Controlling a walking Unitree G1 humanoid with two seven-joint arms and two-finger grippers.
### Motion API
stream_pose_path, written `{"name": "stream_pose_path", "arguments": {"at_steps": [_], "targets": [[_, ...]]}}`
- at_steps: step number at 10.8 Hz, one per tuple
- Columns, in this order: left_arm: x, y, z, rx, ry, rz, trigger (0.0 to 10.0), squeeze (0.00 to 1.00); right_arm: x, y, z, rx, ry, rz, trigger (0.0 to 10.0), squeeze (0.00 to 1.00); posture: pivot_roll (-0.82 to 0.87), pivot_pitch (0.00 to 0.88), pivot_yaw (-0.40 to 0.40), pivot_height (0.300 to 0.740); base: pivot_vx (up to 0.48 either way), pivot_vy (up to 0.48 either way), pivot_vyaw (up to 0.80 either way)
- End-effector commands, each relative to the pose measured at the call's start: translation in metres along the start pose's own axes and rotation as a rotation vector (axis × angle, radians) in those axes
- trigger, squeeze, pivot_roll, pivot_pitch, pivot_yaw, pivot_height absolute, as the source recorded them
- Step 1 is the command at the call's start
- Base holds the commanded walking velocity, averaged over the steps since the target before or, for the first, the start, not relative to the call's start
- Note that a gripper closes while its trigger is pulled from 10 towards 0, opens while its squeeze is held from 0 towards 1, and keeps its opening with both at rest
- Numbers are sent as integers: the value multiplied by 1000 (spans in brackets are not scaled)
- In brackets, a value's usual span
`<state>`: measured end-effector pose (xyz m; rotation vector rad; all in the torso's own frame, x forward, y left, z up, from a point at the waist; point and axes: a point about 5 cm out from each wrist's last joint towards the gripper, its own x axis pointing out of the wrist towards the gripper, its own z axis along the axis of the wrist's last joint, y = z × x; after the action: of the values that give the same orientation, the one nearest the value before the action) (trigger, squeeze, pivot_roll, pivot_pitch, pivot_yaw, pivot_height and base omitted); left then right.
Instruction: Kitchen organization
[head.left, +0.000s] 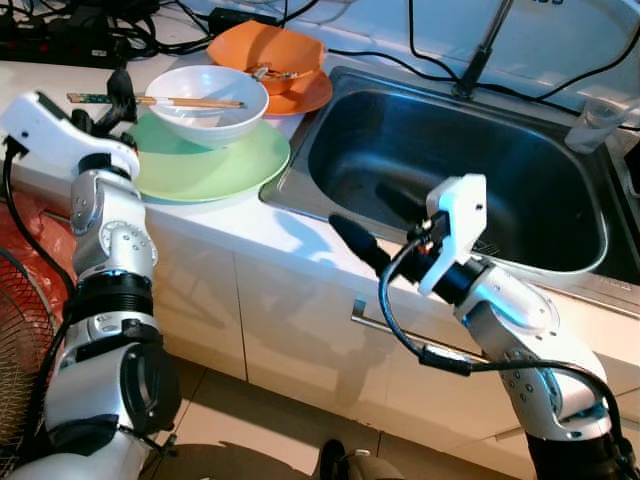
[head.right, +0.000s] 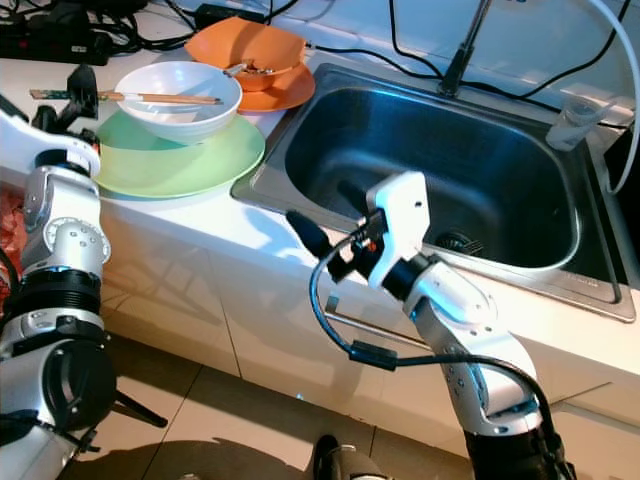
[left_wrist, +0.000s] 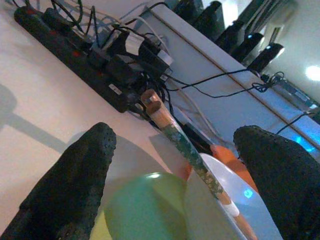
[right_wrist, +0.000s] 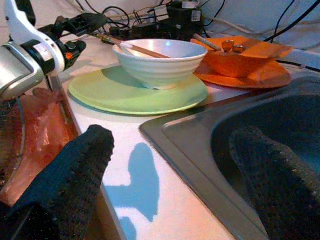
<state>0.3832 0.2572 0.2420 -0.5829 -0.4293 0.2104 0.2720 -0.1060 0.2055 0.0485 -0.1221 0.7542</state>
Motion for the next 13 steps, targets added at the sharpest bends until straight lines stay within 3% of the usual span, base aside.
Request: {"name": "stream_pose_path", "arguments": {"at_steps": [1,7,13], "targets": [[5,-6,2,-31,-9,-22,0,0,-3,3,6,-6,-14,19,10000,0,-162,155,-95,740,0,0,0],[11,-7,-1,-117,9,-35,0,0,-5,5,4,1,-8,17,10000,0,-165,155,-87,740,0,0,0],[14,-5,5,-125,-10,-40,0,0,-4,6,2,5,-6,16,10000,0,-153,150,-88,740,0,0,0]]}}
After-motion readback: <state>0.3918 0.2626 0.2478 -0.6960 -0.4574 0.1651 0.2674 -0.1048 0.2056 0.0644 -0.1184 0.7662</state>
